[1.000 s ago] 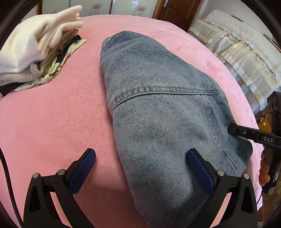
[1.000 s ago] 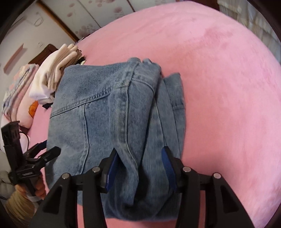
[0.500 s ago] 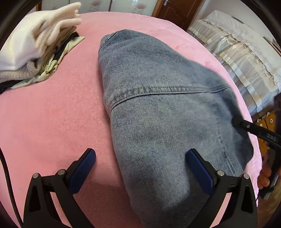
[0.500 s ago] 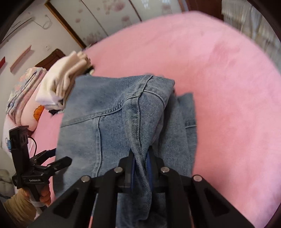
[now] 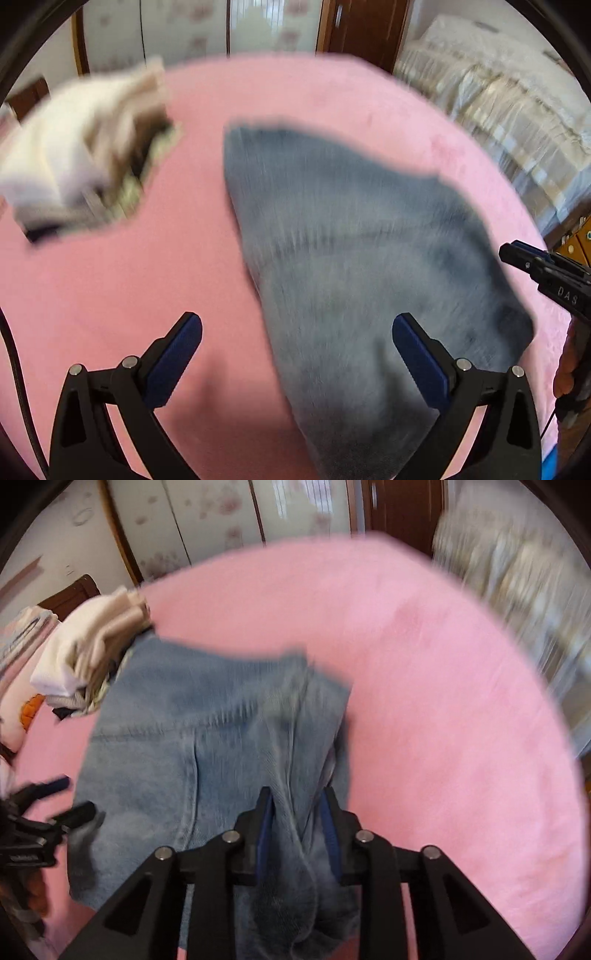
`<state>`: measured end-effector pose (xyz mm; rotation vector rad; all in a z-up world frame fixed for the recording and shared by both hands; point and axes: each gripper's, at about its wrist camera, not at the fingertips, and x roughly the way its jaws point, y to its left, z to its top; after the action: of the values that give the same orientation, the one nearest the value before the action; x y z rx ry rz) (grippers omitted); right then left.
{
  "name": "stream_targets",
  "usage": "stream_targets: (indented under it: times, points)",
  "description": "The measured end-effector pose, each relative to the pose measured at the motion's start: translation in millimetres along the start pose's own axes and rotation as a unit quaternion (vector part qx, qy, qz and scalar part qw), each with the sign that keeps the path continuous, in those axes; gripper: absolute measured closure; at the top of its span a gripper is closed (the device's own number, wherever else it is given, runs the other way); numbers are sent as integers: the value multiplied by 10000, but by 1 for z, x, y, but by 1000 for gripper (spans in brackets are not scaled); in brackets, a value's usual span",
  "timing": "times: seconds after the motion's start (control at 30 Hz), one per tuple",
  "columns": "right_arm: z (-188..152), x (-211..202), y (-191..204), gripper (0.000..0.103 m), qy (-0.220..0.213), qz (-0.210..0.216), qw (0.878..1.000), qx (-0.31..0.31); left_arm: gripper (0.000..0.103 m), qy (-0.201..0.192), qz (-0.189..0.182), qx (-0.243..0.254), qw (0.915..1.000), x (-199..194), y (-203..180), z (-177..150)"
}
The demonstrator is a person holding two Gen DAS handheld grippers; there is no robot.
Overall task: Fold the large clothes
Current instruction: 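Fold the jeans in half with the right gripper and release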
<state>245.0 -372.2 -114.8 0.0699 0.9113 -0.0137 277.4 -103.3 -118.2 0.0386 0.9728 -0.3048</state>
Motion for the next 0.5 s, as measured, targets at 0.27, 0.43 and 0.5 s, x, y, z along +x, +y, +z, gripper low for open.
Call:
stream_targets:
  times: [0.27,0.43,0.5]
  points:
    - [57,57,41,72,222,1130,9930,250,13,-212,-554,-876,9944,37,3,71]
    - [53,107,26,99,577,172,9979,225,20,310,134,-900,9954,99,11,73]
    - [47,109,3,103,624,273,9966,458,16,500,-195,-1099,9925,114,29,68]
